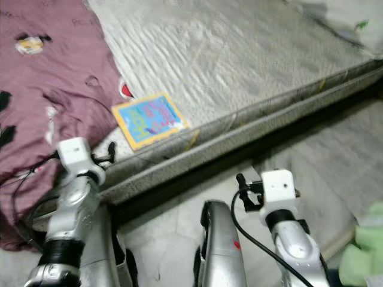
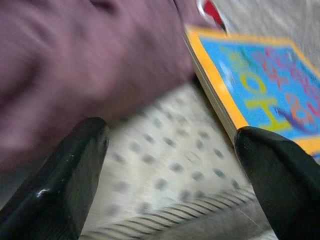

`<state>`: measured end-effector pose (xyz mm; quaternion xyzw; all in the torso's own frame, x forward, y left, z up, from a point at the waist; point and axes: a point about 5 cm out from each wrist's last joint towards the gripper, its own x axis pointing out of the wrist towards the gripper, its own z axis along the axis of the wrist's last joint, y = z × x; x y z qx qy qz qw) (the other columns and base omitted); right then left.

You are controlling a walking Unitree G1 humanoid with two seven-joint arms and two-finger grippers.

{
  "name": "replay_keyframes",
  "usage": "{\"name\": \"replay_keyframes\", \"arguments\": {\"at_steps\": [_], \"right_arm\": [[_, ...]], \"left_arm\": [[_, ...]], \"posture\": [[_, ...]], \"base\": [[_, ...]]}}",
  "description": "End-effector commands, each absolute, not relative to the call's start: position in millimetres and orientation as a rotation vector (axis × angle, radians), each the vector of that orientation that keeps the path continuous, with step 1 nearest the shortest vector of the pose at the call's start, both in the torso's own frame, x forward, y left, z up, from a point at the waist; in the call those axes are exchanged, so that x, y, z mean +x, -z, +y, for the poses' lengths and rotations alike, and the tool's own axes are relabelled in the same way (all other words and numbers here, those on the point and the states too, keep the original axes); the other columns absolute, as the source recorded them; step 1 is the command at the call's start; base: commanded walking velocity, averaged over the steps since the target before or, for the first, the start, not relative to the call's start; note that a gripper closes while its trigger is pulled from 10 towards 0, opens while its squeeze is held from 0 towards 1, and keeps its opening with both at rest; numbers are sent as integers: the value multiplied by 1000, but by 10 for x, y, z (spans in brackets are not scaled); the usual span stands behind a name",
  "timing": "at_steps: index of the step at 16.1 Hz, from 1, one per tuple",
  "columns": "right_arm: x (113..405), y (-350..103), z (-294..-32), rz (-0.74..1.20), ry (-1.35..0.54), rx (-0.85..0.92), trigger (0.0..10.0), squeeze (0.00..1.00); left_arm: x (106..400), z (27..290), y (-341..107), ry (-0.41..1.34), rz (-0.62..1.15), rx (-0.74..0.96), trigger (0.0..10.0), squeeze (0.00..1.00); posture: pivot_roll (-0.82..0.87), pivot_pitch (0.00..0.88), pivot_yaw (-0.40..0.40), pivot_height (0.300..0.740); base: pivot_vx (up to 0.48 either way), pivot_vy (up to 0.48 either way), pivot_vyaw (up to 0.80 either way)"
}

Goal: Clean up the room

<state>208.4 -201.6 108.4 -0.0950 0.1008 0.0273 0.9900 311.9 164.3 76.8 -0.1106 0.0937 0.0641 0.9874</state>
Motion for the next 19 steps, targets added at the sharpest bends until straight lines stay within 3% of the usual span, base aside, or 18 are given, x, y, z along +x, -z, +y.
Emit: {"name": "replay_keyframes", "arguments": {"at_steps": [1, 6, 14, 19], "right_arm": [[2038, -1129, -2053, 204, -47, -196, 10000, 0], [1904, -1198, -2084, 233, -31, -219, 10000, 0], [1811, -1294, -2204, 247, 16, -267, 10000, 0], [1853, -1363, -2254, 229, 30, -296, 10000, 0]], "left_arm": [[3140, 1607, -744, -114, 200, -231, 10000, 0], [3354, 1499, -716, -72, 242, -270, 10000, 0], [3616, 1341, -832, -20, 236, -527, 10000, 0], [3627, 1171, -756, 114, 352, -687, 10000, 0]], "posture": [[-132, 227, -59, 526], [-177, 255, -59, 526], [-254, 230, -58, 526], [-286, 218, -59, 526]], "base": [[0, 0, 0], [0, 0, 0], [0, 0, 0], [0, 0, 0]]}}
